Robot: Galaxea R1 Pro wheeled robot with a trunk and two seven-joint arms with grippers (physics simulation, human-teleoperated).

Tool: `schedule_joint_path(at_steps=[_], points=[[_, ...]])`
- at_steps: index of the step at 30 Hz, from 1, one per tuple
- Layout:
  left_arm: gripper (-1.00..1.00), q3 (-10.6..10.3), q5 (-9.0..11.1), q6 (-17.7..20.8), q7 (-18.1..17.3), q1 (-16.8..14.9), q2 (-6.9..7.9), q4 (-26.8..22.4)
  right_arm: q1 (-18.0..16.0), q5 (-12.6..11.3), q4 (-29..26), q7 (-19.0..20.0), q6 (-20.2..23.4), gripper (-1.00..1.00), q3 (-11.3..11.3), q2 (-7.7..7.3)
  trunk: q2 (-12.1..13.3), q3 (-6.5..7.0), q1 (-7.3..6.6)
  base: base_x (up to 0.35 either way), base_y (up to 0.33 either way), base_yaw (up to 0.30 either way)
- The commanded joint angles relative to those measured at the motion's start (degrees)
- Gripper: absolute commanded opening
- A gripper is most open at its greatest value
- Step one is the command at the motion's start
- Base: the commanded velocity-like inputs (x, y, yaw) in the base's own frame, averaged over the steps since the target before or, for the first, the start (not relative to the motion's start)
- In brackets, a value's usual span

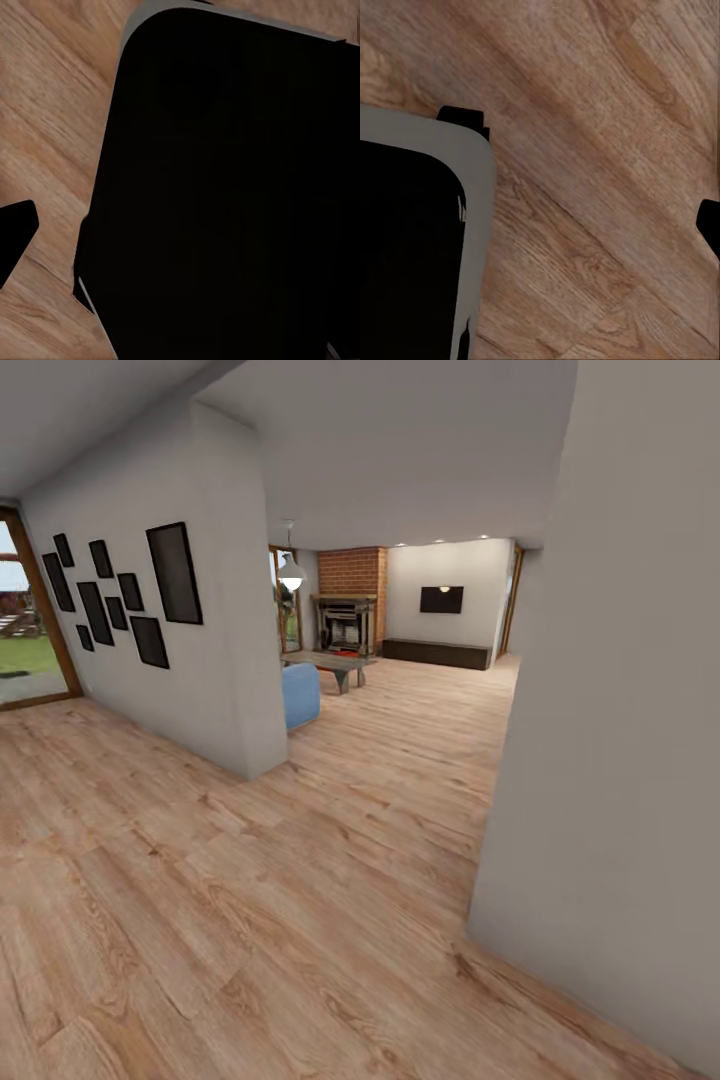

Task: Move the two storage containers from the living room to the garage. In the garage, place one container on the floor and stack the other container on top of it (either order is fine).

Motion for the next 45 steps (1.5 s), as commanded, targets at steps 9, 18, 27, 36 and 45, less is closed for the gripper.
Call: schedule_joint_path(at_steps=[9,18,27,36,45], points=[[1.0,0.1,0.2,-0.1,0.1,0.0,-0.01,-0.1,-0.1,-0.6,0.2,0.2,-0.3,1.0,0.4,0.02,0.0,-0.05,0.03,0.325,0.0,0.265],[1.0,0.1,0.2,-0.1,0.1,0.0,-0.12,-0.1,-0.1,-0.7,0.2,0.2,-0.3,1.0,0.4,0.02,0.0,-0.05,0.03,0.325,0.0,0.169],[1.0,-0.1,0.1,-0.3,0.2,0.0,-0.18,-0.1,-0.1,-1.1,0.2,0.2,-0.3,1.0,0.3,-0.04,0.0,-0.05,0.03,0.325,0.0,0.006],[1.0,-0.1,0.1,-0.2,0.2,0.0,-0.23,-0.1,-0.1,-1.1,0.2,0.1,-0.3,1.0,0.3,0.02,0.0,-0.05,0.03,0.325,0.0,0.0],[1.0,-0.1,0.1,-0.1,0.3,0.0,-0.19,-0.1,-0.1,-0.9,0.2,0.2,-0.2,1.0,0.4,0.02,0.0,-0.05,0.03,0.325,0.0,0.0]])
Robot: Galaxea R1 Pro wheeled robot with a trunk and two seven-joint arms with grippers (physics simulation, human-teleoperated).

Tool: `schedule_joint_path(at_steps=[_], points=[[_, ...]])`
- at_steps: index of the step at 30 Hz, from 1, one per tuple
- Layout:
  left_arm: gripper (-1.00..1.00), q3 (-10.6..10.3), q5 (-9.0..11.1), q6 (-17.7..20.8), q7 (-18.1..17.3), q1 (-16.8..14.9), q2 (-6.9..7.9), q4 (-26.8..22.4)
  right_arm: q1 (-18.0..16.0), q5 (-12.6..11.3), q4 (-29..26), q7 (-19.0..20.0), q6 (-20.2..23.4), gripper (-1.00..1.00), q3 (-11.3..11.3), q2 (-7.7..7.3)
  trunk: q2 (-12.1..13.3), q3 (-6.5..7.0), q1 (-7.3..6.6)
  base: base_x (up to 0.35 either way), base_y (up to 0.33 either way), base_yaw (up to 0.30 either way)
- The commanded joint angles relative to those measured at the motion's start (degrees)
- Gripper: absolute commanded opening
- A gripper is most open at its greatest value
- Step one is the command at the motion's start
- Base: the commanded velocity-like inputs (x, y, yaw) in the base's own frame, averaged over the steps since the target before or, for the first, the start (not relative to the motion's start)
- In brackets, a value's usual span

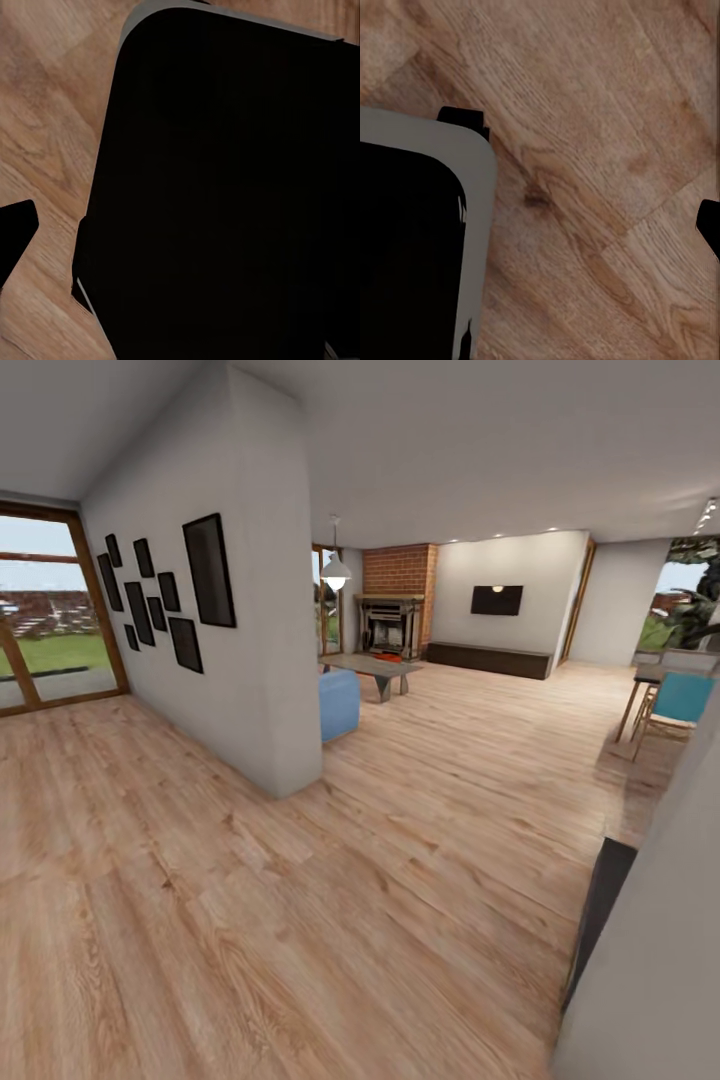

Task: Move the two storage containers from the living room to the garage. In the garage, place one container on the floor and stack the other container on top of it (either order is fine).

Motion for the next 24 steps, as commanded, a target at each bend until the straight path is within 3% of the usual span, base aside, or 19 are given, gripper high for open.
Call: schedule_joint_path(at_steps=[1,16,24], points=[[1.0,0.0,0.2,0.0,0.1,0.0,-0.01,-0.1,-0.1,-0.5,0.2,0.2,-0.3,1.0,0.5,0.02,0.0,-0.05,0.03,0.325,0.0,0.0],[1.0,0.0,0.1,0.1,0.1,0.0,0.0,-0.1,-0.1,-0.5,0.2,-0.4,0.3,1.0,0.7,0.1,0.0,-0.05,0.03,0.325,0.0,0.0],[1.0,-0.1,-0.2,-0.7,0.1,0.0,-0.04,-0.2,-0.1,-0.8,0.0,-0.6,1.9,1.0,0.2,1.89,0.0,-0.05,0.03,0.325,0.0,0.0]])
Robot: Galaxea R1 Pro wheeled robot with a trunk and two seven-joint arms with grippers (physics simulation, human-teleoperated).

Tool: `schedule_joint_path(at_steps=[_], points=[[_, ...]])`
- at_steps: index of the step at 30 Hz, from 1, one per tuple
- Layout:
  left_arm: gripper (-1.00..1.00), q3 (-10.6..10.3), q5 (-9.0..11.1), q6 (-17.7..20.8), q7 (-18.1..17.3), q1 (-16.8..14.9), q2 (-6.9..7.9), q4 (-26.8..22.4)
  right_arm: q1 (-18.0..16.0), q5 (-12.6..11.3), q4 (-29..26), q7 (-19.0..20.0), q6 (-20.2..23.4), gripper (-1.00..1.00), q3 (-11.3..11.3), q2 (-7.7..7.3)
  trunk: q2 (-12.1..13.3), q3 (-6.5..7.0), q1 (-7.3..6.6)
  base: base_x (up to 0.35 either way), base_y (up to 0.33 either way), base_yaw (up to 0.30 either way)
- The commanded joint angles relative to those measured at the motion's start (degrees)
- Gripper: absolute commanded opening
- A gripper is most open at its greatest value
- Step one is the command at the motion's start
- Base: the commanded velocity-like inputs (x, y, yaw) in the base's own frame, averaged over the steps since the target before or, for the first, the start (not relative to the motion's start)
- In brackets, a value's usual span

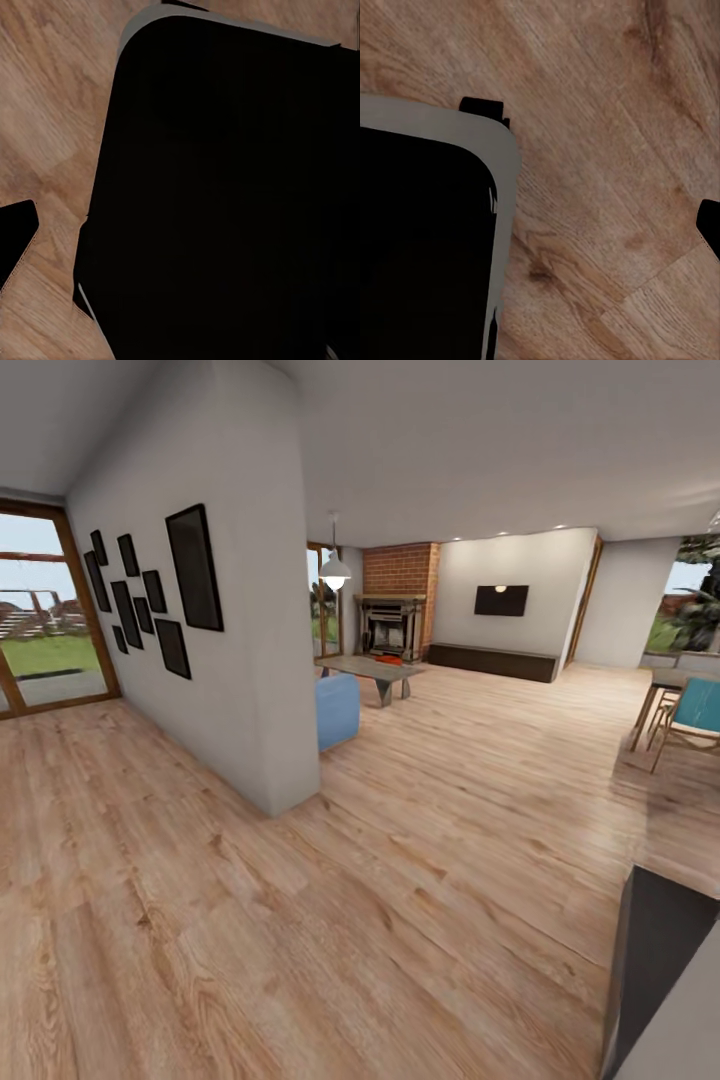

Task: Move the two storage containers from the living room to the garage. In the garage, place one container on the floor and stack the other container on top of it (either order is fine).

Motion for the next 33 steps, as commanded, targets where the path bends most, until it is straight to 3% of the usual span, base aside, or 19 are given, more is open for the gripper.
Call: schedule_joint_path(at_steps=[1,10,22,33], points=[[1.0,0.0,0.2,-0.1,0.1,0.0,0.0,-0.1,-0.1,-0.6,0.1,0.1,-0.4,1.0,0.5,0.08,0.0,-0.05,0.03,0.325,0.0,0.0],[1.0,-0.1,0.1,-0.2,0.1,0.0,0.02,-0.1,-0.1,-0.8,0.1,0.1,-3.1,1.0,0.3,0.17,0.0,-0.05,0.03,0.325,0.0,0.0],[1.0,0.0,0.2,-0.3,0.1,0.0,0.12,-0.1,0.0,-0.8,0.1,0.1,-3.5,1.0,0.5,0.18,0.0,-0.05,0.03,0.325,0.0,-0.003],[1.0,-0.1,-0.1,-0.2,0.1,0.0,0.0,-0.1,0.0,-0.9,0.1,0.1,-3.4,1.0,0.5,0.18,0.0,-0.05,0.03,0.325,0.0,-0.221]])
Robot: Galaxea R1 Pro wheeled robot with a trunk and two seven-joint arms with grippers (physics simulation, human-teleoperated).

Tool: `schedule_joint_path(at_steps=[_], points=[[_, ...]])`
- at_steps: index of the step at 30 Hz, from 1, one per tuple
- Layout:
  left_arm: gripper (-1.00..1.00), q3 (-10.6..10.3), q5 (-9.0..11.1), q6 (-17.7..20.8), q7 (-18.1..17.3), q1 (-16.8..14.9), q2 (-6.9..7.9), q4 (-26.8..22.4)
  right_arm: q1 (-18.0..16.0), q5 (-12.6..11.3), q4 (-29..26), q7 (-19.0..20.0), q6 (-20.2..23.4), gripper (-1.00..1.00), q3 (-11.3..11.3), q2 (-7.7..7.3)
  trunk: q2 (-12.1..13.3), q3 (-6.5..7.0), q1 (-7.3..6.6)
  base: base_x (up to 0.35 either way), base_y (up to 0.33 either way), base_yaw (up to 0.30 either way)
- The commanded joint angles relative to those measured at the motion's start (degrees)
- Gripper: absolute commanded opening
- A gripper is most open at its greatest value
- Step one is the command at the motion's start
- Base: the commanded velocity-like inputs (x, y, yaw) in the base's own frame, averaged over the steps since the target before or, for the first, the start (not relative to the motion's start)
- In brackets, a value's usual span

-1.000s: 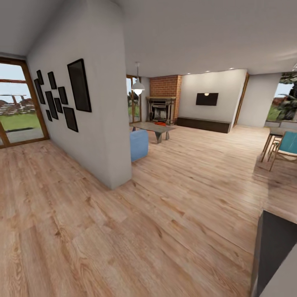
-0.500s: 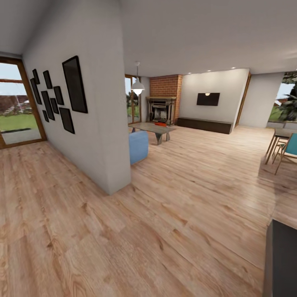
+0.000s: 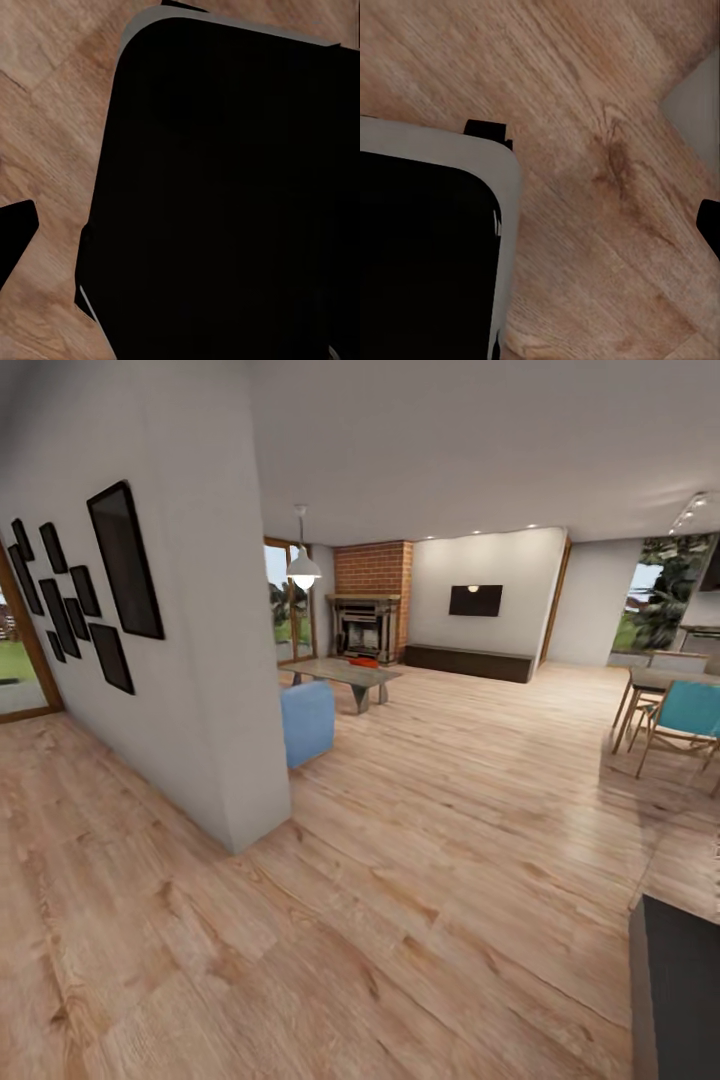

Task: Move the two storage containers from the living room to the garage. In the garage, place one container on the floor and stack the other container on top of it (either order is fine).

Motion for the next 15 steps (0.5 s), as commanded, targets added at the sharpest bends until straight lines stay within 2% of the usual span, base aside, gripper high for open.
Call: schedule_joint_path(at_steps=[1,6,15], points=[[1.0,0.0,0.3,-0.1,0.1,0.0,0.0,-0.1,-0.1,-0.5,0.2,0.1,-0.3,1.0,0.5,0.06,0.0,-0.05,0.03,0.325,0.0,-0.244],[1.0,-0.1,0.3,-0.1,0.1,0.0,-0.08,0.0,-0.1,-0.5,0.2,0.1,-0.3,1.0,0.5,0.11,0.0,-0.05,0.03,0.325,0.0,-0.209],[1.0,-0.1,0.2,-0.1,0.1,0.0,-0.09,0.0,-0.1,-0.5,0.2,0.1,-0.3,1.0,0.5,0.11,0.0,-0.05,0.03,0.325,0.0,-0.031]])
